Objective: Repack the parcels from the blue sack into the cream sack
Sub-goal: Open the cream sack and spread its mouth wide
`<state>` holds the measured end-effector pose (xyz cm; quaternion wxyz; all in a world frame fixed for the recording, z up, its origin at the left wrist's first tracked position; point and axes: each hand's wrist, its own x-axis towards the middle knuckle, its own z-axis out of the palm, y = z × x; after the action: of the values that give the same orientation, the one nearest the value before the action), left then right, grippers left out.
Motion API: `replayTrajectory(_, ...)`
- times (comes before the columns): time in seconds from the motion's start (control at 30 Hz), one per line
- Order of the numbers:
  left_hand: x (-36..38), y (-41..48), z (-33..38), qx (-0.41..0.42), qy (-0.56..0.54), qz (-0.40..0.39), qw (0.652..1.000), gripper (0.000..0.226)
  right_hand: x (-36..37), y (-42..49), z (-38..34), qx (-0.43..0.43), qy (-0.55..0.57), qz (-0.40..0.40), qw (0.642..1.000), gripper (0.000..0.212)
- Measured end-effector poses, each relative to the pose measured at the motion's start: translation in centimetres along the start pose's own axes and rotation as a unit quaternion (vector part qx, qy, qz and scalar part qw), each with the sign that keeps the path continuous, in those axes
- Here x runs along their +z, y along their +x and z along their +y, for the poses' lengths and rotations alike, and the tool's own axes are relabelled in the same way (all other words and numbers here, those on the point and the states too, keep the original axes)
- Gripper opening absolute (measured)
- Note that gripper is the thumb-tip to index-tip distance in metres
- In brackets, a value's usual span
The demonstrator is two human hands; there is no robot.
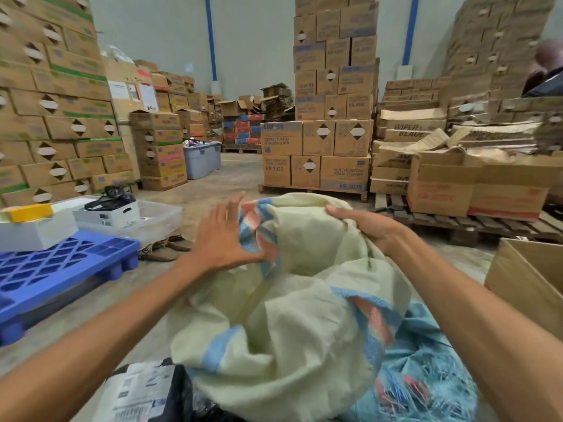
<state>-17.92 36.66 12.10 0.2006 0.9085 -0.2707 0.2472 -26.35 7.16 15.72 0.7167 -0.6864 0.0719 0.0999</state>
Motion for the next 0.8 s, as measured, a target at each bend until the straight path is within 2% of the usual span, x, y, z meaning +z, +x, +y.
replayTrajectory(0.07,1.2,0.3,2.8,0.051,-0.037,0.117,0.991,0.11,1.9,0.2,-1.1,-0.01,-0.043,-0.018,0.999,0.066)
replayTrajectory(0.13,1.6,1.3,4.9,0.047,-0.076,0.142,0.986,0.076,3.5,0.3,-2.3,-0.037,-0.069,-0.046,0.996,0.071)
replayTrajectory(0.2,1.1,2.4,6.0,-0.036,-0.066,0.151,0.986,0.032,4.3,0.6,-3.4,-0.065,-0.087,-0.02,0.994,0.065)
replayTrajectory(0.27,0.4,3.4,6.2,-0.132,-0.065,0.152,0.977,0.01,5.0,1.3,-3.9,-0.119,-0.168,0.091,0.974,0.05)
replayTrajectory(0.3,0.1,3.8,6.1,-0.165,-0.073,0.15,0.972,0.01,5.2,1.7,-3.6,-0.166,-0.247,0.19,0.936,0.048)
replayTrajectory(0.37,-0.5,4.8,5.5,-0.219,-0.096,0.155,0.959,0.014,6.3,1.9,-2.9,-0.293,-0.373,0.397,0.786,0.038)
replayTrajectory(0.4,-0.8,5.3,5.2,-0.247,-0.112,0.162,0.949,0.015,7.3,1.4,-2.7,-0.347,-0.396,0.442,0.726,0.033)
replayTrajectory(0.43,-1.1,5.8,4.8,-0.279,-0.131,0.168,0.936,0.016,8.5,0.8,-2.4,-0.39,-0.399,0.433,0.708,0.035)
replayTrajectory(0.47,-1.5,6.3,4.4,-0.311,-0.15,0.177,0.922,0.016,9.6,0.3,-2.2,-0.413,-0.406,0.393,0.714,0.043)
replayTrajectory(0.53,-2.2,7.1,3.6,-0.368,-0.184,0.185,0.892,0.018,11.9,-0.5,-1.1,-0.386,-0.47,0.316,0.728,0.068)
replayTrajectory(0.57,-2.4,7.3,3.2,-0.386,-0.198,0.186,0.882,0.023,12.8,-0.4,-0.3,-0.35,-0.526,0.302,0.714,0.081)
replayTrajectory(0.67,-2.8,7.7,1.9,-0.415,-0.261,0.192,0.85,0.031,13.4,1.9,3.2,-0.239,-0.663,0.318,0.634,0.102)
replayTrajectory(0.77,-3.3,7.2,0.6,-0.442,-0.346,0.195,0.804,0.027,9.5,5.1,5.4,-0.267,-0.632,0.347,0.639,0.106)
replayTrajectory(0.8,-3.5,7.1,0.1,-0.445,-0.34,0.2,0.804,0.026,7.3,5.8,5.9,-0.28,-0.628,0.354,0.634,0.107)
